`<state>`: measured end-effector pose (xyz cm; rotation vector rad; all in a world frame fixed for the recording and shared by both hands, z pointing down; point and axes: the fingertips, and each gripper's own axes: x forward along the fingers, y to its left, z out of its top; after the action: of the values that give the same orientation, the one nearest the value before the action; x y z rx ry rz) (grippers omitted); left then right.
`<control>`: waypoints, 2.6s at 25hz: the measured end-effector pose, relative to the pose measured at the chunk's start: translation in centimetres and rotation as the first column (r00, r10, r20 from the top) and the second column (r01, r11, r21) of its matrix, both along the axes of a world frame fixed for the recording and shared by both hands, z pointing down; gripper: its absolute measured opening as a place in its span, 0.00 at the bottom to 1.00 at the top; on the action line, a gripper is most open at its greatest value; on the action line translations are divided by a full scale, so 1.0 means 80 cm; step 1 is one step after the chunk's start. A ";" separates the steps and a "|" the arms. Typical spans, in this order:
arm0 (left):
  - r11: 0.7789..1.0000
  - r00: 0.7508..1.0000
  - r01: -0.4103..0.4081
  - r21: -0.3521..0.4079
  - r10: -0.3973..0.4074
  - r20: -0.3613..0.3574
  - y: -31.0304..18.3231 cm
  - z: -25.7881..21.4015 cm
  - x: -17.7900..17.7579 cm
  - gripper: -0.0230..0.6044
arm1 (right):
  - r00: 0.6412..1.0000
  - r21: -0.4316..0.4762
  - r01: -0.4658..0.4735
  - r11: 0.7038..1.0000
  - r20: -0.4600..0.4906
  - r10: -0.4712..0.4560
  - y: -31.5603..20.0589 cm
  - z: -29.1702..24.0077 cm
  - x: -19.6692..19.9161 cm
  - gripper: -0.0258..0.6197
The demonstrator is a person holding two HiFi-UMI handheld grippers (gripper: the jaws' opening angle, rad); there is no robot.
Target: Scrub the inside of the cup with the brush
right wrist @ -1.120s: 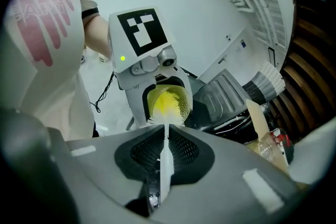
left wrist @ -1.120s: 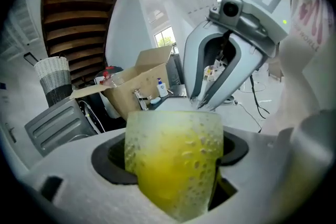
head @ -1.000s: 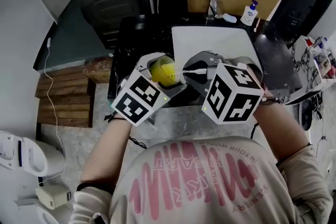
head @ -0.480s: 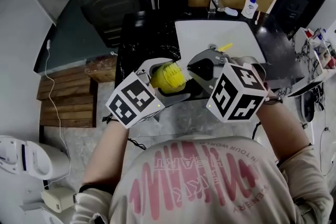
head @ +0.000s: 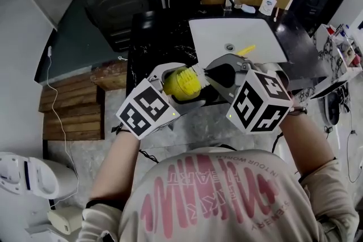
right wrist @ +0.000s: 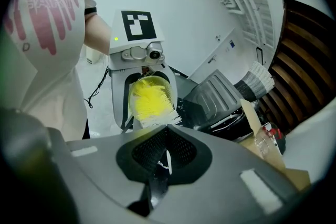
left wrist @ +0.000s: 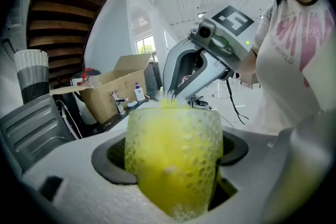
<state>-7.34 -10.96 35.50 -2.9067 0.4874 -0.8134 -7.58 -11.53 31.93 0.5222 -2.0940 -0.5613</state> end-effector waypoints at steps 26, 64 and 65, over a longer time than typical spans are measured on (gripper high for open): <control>0.981 0.963 0.192 -0.031 -0.194 -0.188 -0.101 -0.032 0.064 0.68 | 0.948 -0.048 -0.154 0.987 0.275 0.161 -0.104 -0.041 0.142 0.06; 0.820 0.643 0.552 -0.152 -0.534 -0.549 -0.140 -0.053 0.029 0.69 | 0.440 -0.218 -0.494 0.841 0.772 0.459 -0.162 -0.036 0.289 0.06; 0.816 0.639 0.557 -0.155 -0.541 -0.547 -0.138 -0.050 0.025 0.69 | 0.434 -0.222 -0.502 0.836 0.771 0.466 -0.161 -0.033 0.293 0.06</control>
<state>-5.36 -22.04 31.53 -2.9414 1.4823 0.1038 15.82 -24.42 29.26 1.6081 -2.5705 0.0354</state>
